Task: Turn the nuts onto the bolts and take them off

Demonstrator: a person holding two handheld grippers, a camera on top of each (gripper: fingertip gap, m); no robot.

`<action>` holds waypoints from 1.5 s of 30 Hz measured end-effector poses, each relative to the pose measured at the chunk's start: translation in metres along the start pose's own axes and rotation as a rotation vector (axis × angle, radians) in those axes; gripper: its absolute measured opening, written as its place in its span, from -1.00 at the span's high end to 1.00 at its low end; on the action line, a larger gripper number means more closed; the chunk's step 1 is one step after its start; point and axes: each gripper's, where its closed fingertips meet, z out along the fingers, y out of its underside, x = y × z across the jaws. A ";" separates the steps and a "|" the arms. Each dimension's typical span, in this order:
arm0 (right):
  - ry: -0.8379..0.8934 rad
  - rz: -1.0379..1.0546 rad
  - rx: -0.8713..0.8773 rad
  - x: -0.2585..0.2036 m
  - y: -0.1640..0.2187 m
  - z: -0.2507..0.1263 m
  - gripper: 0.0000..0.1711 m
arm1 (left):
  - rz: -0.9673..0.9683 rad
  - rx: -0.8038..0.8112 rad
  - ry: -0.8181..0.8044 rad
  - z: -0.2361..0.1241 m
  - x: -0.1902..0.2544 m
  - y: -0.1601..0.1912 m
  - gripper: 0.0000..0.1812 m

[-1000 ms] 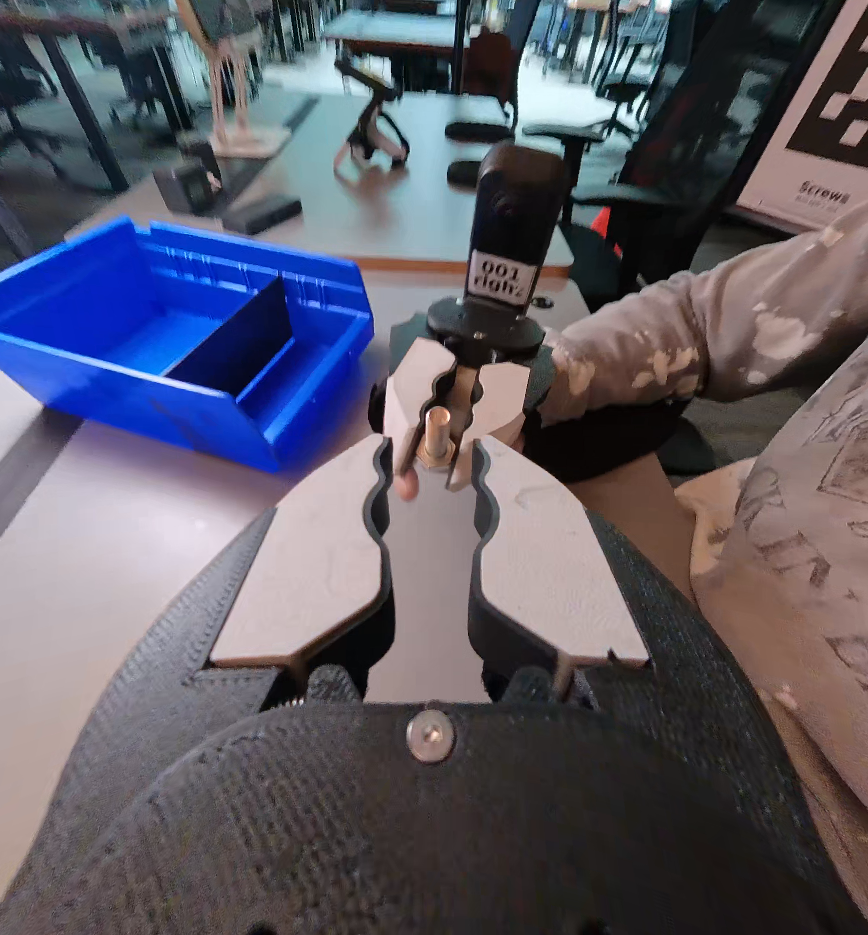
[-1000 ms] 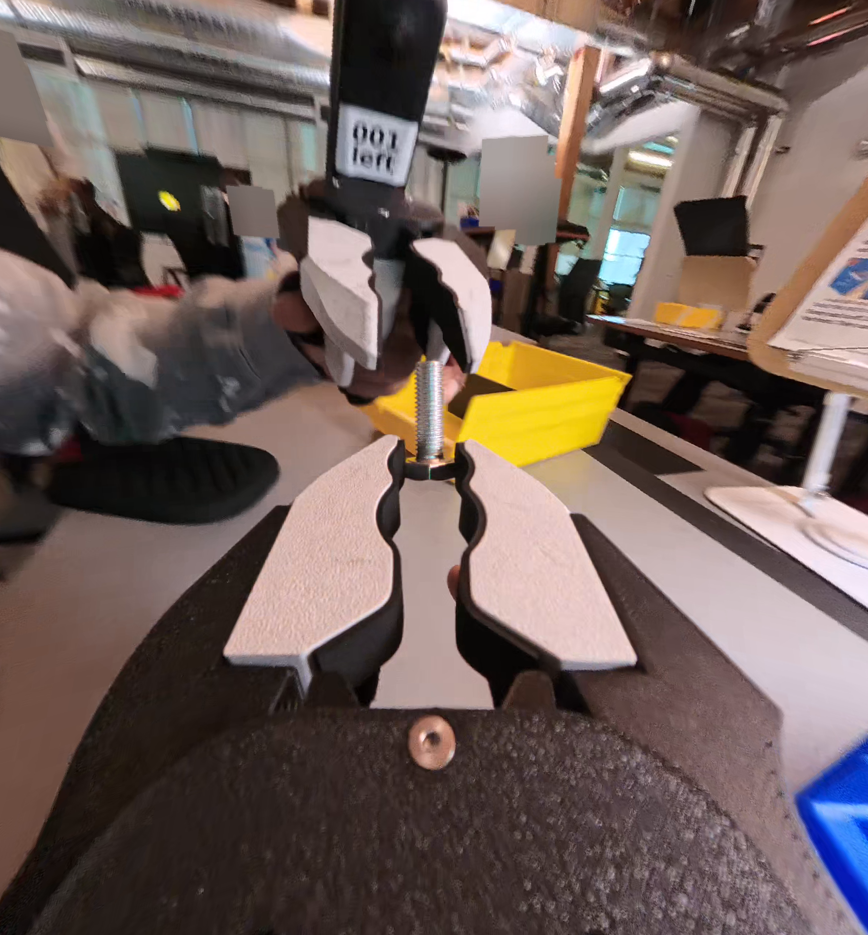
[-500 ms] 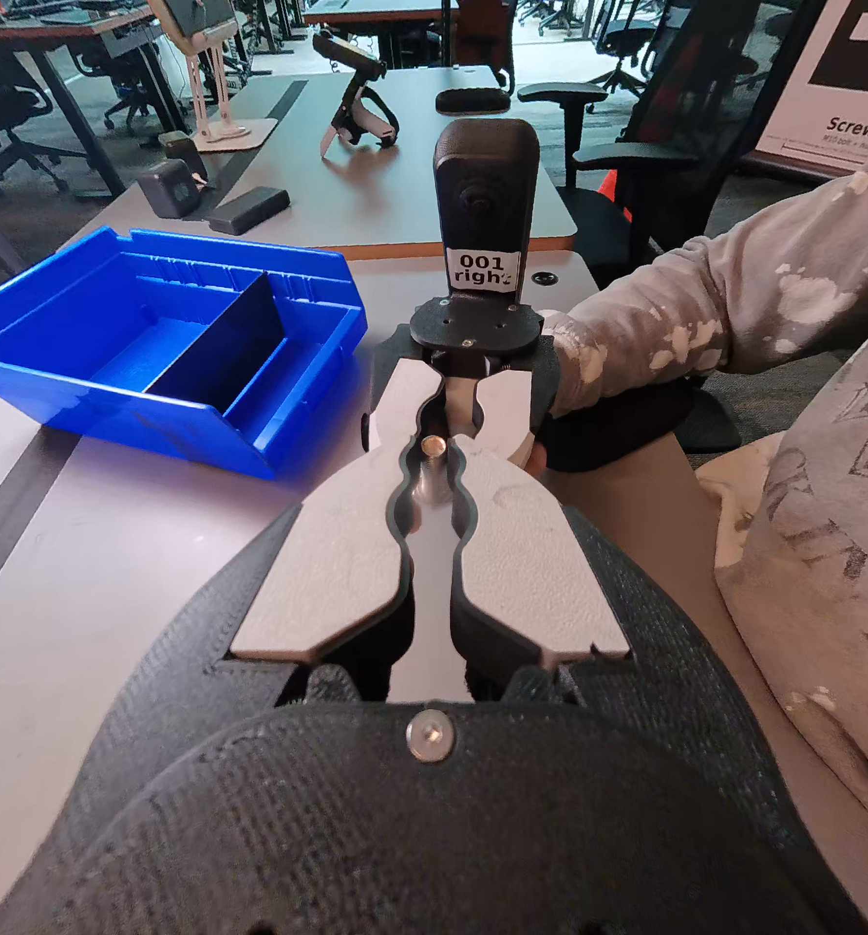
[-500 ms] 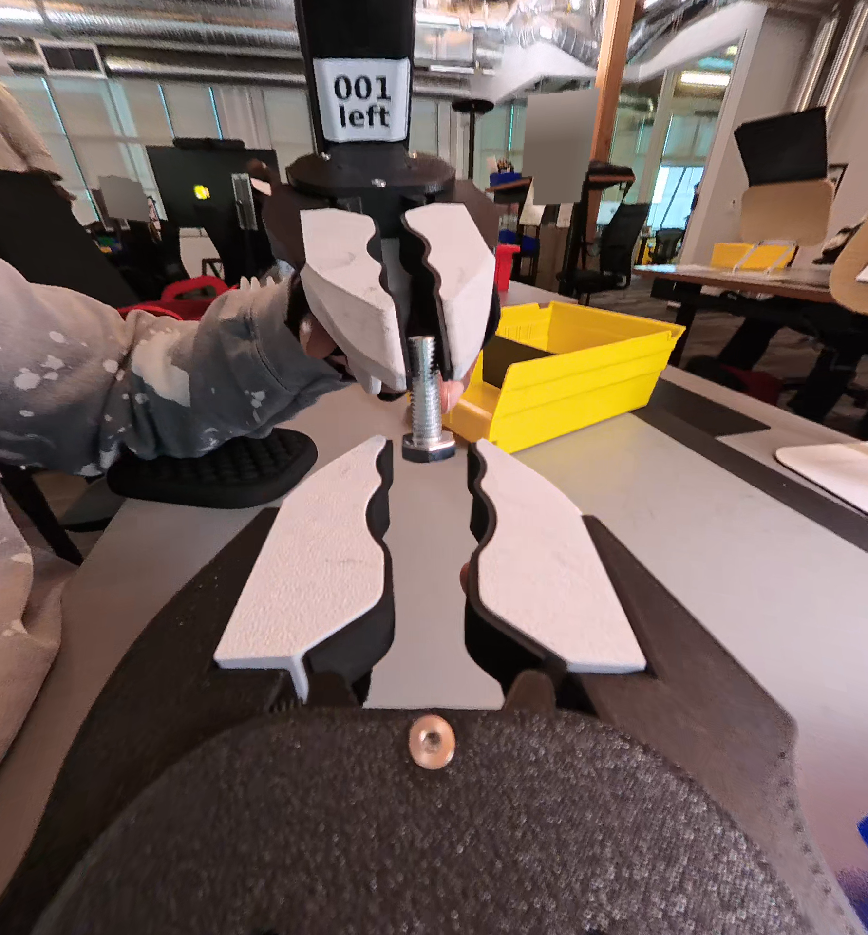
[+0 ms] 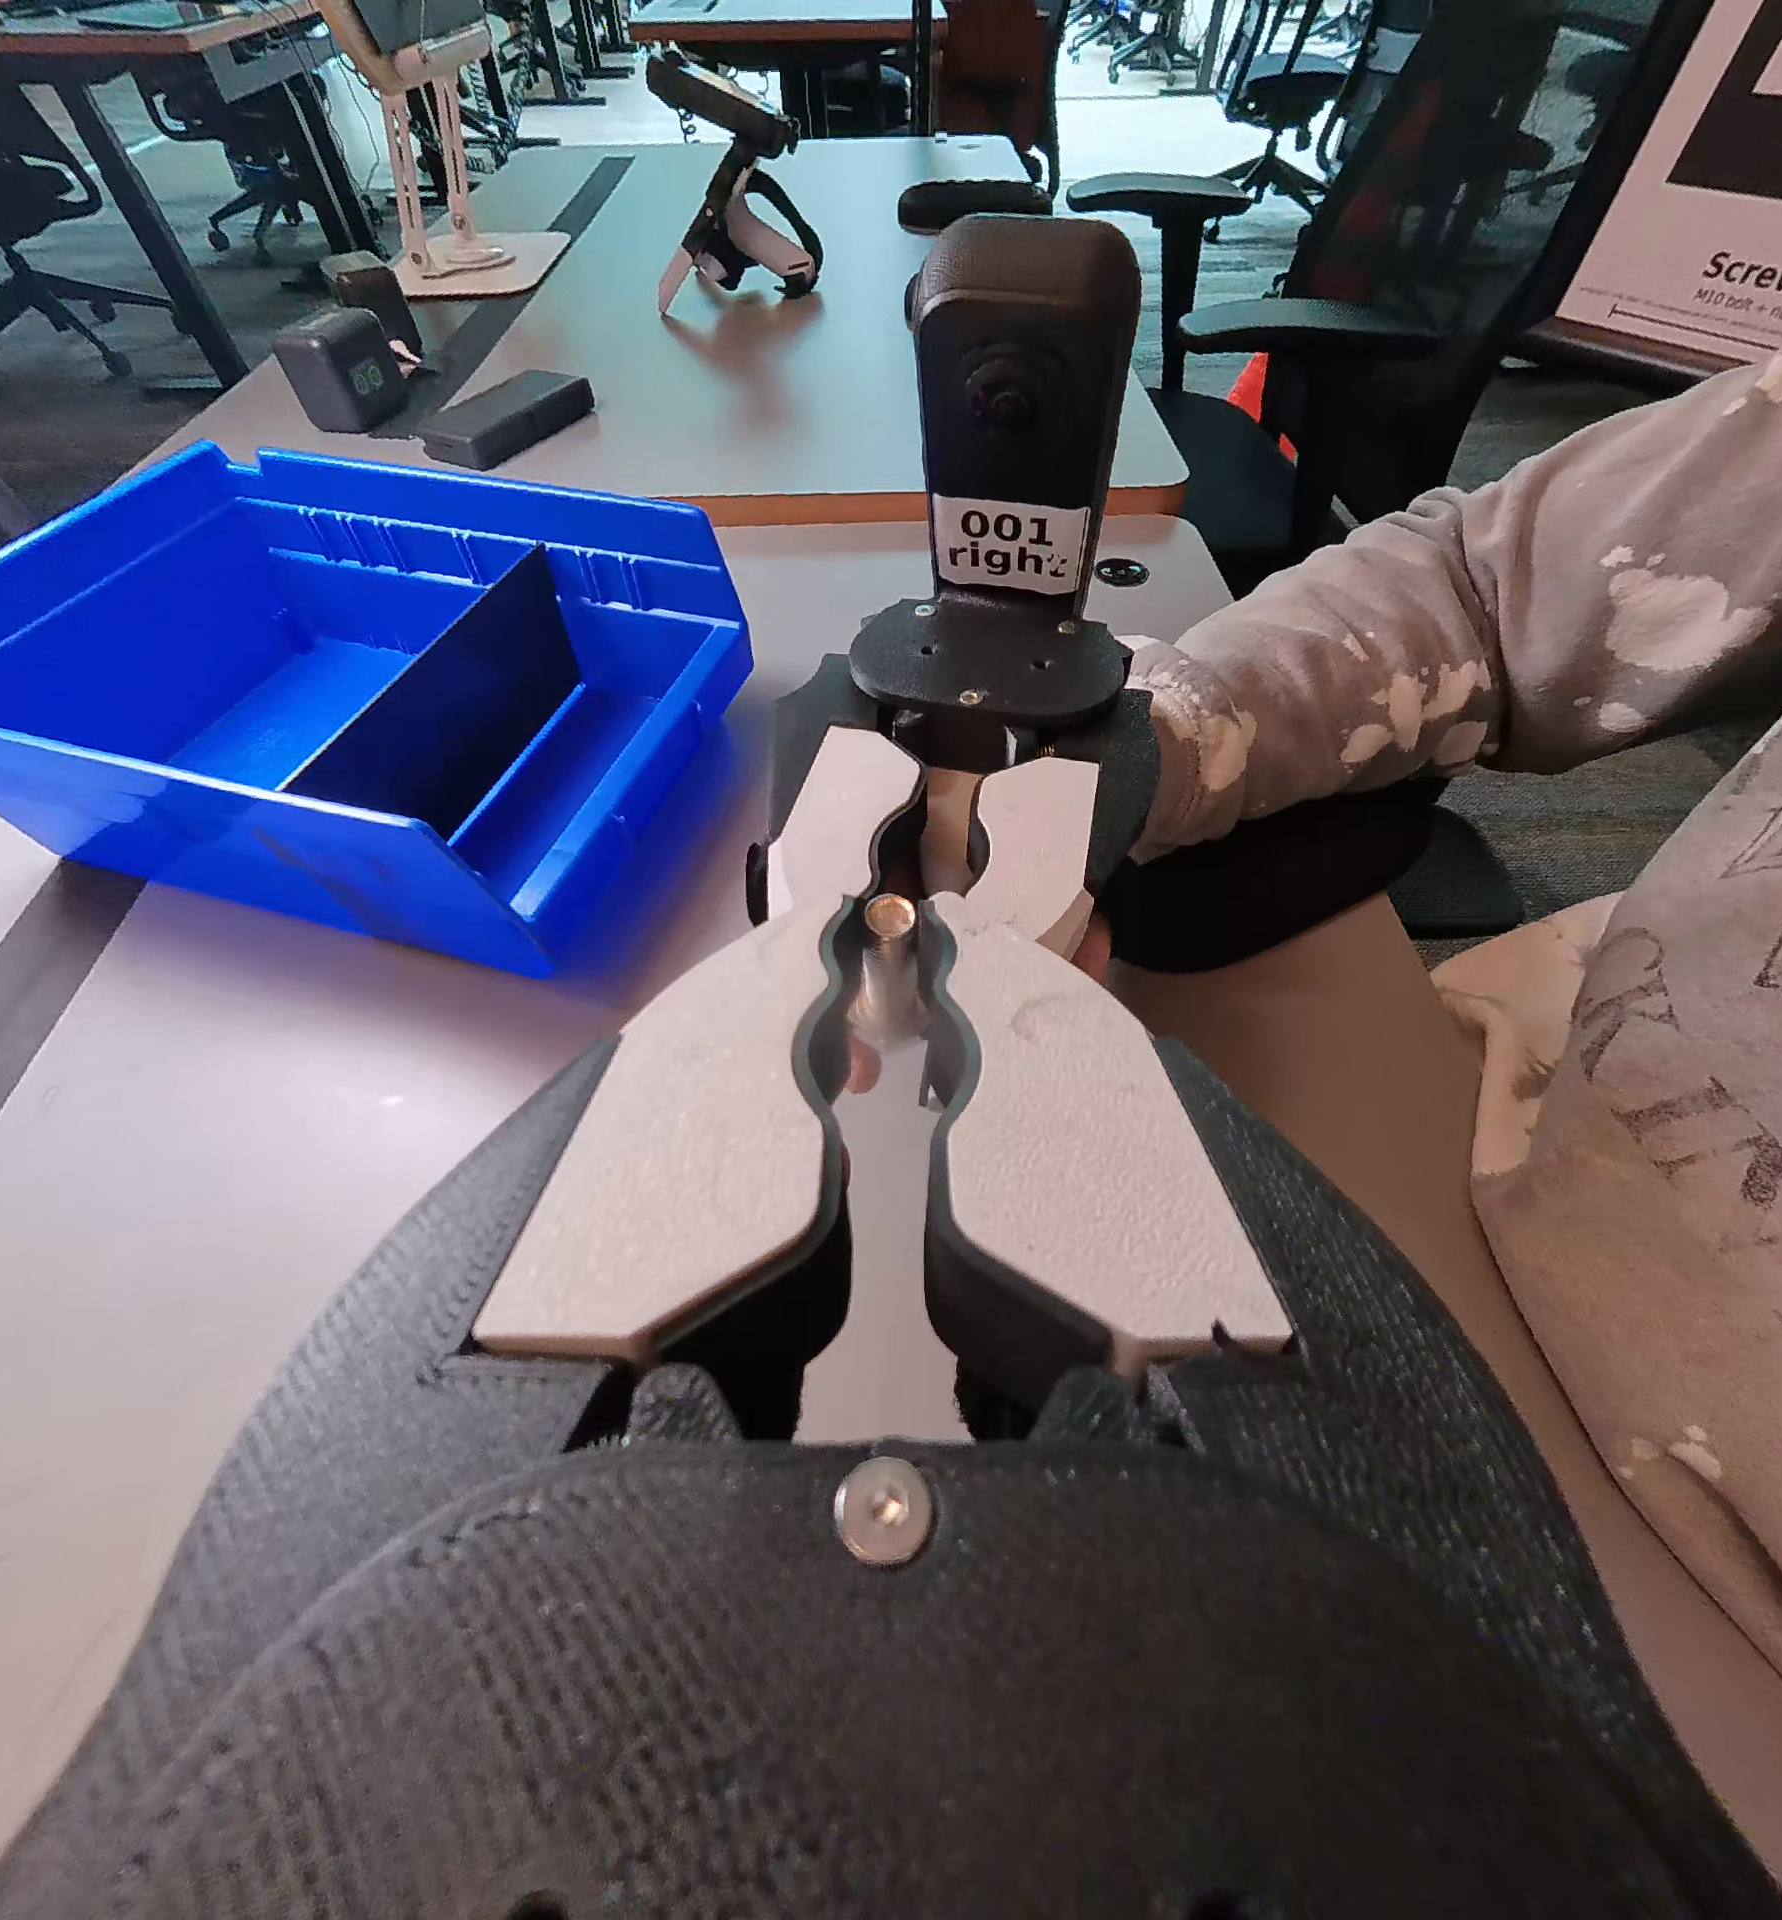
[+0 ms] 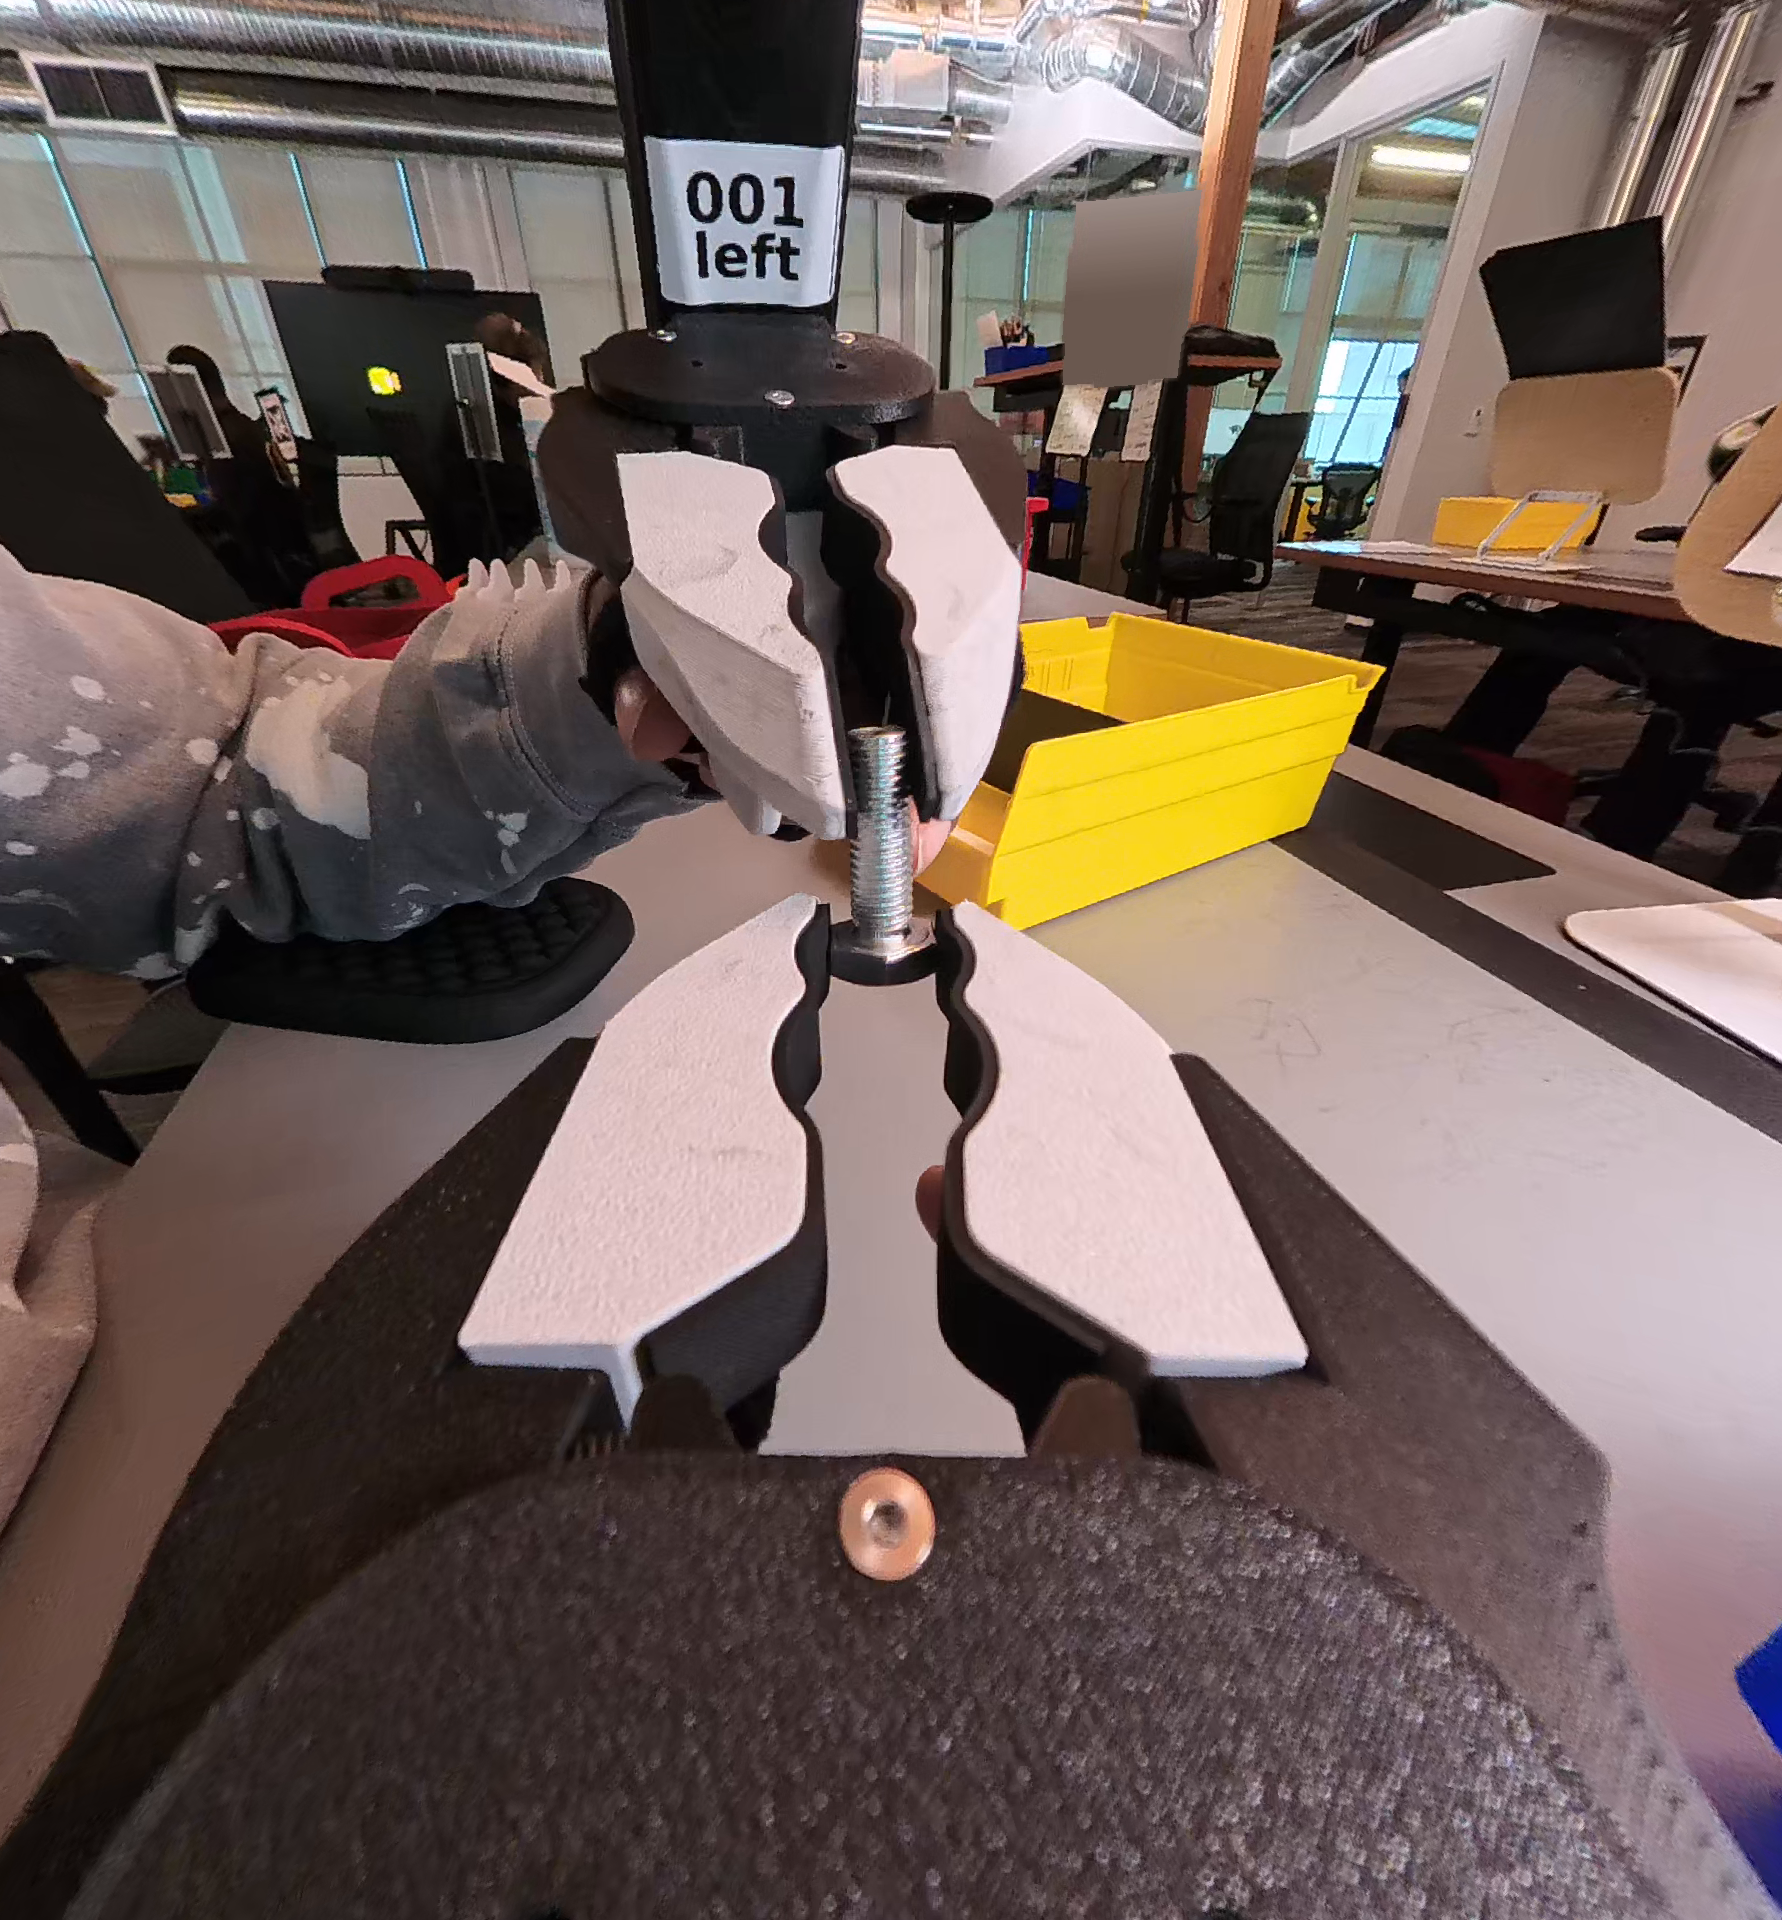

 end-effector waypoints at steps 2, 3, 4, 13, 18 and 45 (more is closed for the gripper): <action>0.000 0.002 0.005 0.000 0.000 0.000 0.78 | 0.003 0.001 -0.003 0.000 0.000 0.000 0.89; 0.000 0.003 0.005 0.000 0.000 0.000 0.78 | 0.002 0.002 -0.002 0.000 0.000 0.000 0.89; 0.000 0.004 0.001 0.000 0.001 0.000 0.77 | 0.000 0.004 -0.002 0.000 0.000 -0.001 0.89; -0.010 0.001 0.002 -0.002 0.001 0.000 0.78 | -0.012 0.018 0.008 0.000 0.001 -0.003 0.89; 0.001 0.031 0.041 0.003 -0.005 -0.004 0.78 | -0.030 0.100 -0.042 -0.019 -0.010 -0.019 0.74; 0.020 0.076 0.049 0.017 -0.007 -0.020 0.78 | -0.971 -0.577 -1.182 -0.282 -0.187 0.265 0.60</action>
